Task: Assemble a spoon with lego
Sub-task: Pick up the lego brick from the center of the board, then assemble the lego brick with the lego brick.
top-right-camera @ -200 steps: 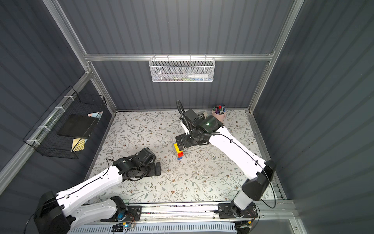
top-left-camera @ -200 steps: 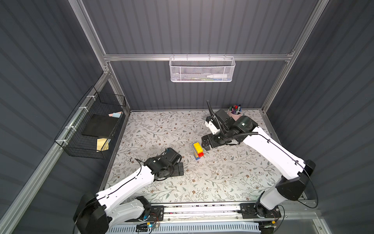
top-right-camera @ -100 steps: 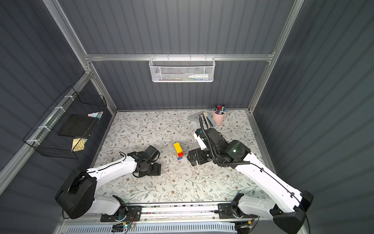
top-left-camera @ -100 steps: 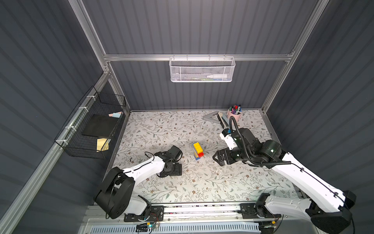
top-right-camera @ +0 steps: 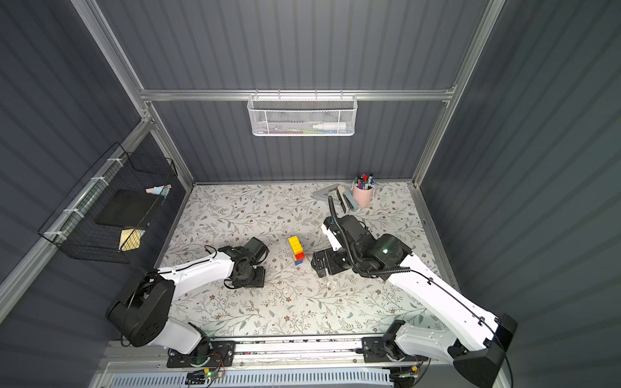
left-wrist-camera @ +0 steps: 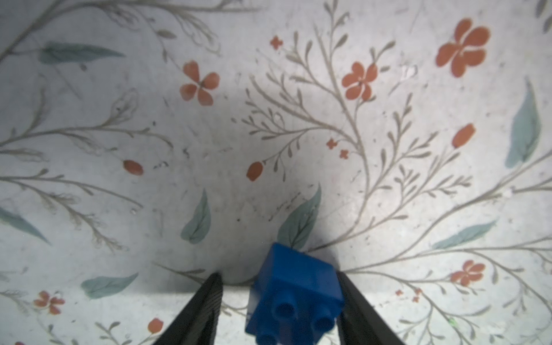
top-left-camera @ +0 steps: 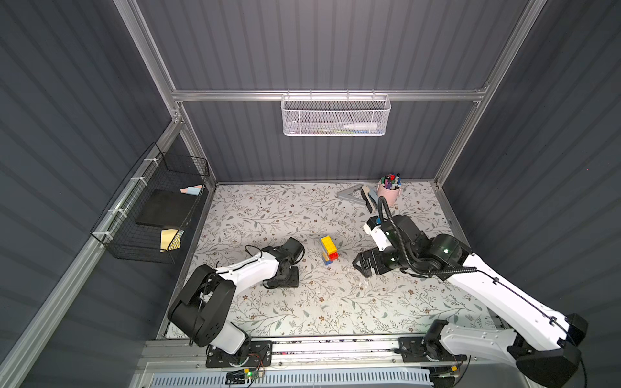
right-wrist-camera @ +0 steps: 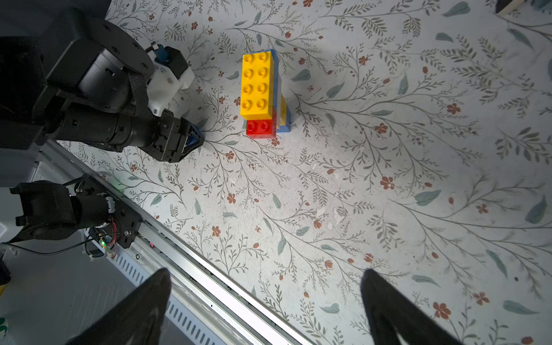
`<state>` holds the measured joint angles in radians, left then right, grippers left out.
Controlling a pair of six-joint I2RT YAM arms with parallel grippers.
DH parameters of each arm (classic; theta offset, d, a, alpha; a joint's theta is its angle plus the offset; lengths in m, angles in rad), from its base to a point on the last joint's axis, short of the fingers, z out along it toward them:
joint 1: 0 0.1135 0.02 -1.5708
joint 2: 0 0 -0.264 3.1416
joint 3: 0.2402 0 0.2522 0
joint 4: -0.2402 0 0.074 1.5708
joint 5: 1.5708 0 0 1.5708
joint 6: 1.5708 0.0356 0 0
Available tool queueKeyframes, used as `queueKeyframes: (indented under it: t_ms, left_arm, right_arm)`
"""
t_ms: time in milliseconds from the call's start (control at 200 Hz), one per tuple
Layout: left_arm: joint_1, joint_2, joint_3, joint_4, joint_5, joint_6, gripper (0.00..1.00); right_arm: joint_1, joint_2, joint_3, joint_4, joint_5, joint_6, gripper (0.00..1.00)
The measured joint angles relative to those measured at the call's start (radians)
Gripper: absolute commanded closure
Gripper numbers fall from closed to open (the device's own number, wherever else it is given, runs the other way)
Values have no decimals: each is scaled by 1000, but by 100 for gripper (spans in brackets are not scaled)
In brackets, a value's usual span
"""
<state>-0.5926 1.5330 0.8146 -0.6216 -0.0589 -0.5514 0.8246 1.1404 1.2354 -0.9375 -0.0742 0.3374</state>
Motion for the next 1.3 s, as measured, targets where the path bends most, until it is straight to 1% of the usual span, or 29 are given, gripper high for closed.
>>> queueKeyframes:
  t_ms: [105,205,450,595,760,866,966,1061,1181,1301]
  left_arm:
    - [2,8,8,-1,0,7,50]
    - [2,11,11,-1,0,15,53]
    - [2,10,19,-18,0,26,76]
    - [2,-27,36,-52,2,26,78]
    - [2,-156,92,-121,21,25,77]
    - [2,-230,170,-132,72,-2,79]
    - [-12,-225,282,-138,119,-46,80]
    - [-55,-159,423,-148,146,-89,80]
    - [-111,-16,628,-171,158,-121,81]
    - [-142,79,729,-194,155,-143,80]
  right_arm:
    - [0,7,0,3,0,0,2]
    - [0,18,-2,3,0,0,2]
    - [0,47,-6,7,0,0,2]
    - [0,64,-6,9,0,0,2]
    - [0,76,-6,10,12,4,1]
    - [-13,98,-6,10,28,17,1]
    - [-50,100,-23,24,42,35,1]
    - [-93,100,-55,46,41,54,1]
    - [-132,99,-104,74,31,72,1]
    - [-140,100,-124,80,20,85,1]
